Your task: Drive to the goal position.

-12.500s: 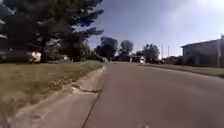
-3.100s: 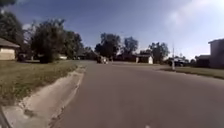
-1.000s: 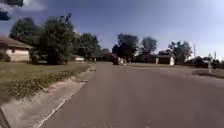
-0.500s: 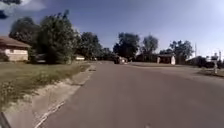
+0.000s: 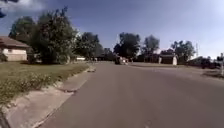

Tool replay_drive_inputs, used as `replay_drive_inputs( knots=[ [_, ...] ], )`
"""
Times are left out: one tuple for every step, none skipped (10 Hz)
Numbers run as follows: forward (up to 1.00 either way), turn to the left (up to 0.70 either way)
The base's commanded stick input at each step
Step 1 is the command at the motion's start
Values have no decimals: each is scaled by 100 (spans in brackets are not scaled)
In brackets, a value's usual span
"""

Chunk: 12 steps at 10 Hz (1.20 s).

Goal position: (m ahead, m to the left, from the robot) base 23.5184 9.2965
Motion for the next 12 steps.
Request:
replay_drive_inputs(
  knots=[
    [100, 0],
    [100, 0],
    [100, 0],
    [100, 0],
    [100, 0],
    [100, 0],
    [100, 0],
    [100, 0],
    [100, 0],
    [100, 0],
    [100, 0],
    [100, 0]
  ],
)
